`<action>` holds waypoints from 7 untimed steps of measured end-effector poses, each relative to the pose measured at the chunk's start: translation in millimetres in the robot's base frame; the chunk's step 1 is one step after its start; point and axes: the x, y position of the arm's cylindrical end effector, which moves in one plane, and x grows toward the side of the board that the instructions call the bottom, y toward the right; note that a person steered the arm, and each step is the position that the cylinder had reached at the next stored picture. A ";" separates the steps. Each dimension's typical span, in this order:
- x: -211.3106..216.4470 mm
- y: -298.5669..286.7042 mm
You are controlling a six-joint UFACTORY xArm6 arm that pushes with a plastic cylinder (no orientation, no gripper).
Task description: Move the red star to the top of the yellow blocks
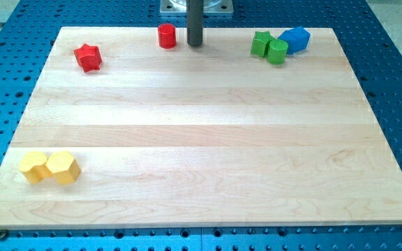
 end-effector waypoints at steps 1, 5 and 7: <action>33.8 -95.7; 20.1 -187.4; 100.8 -165.0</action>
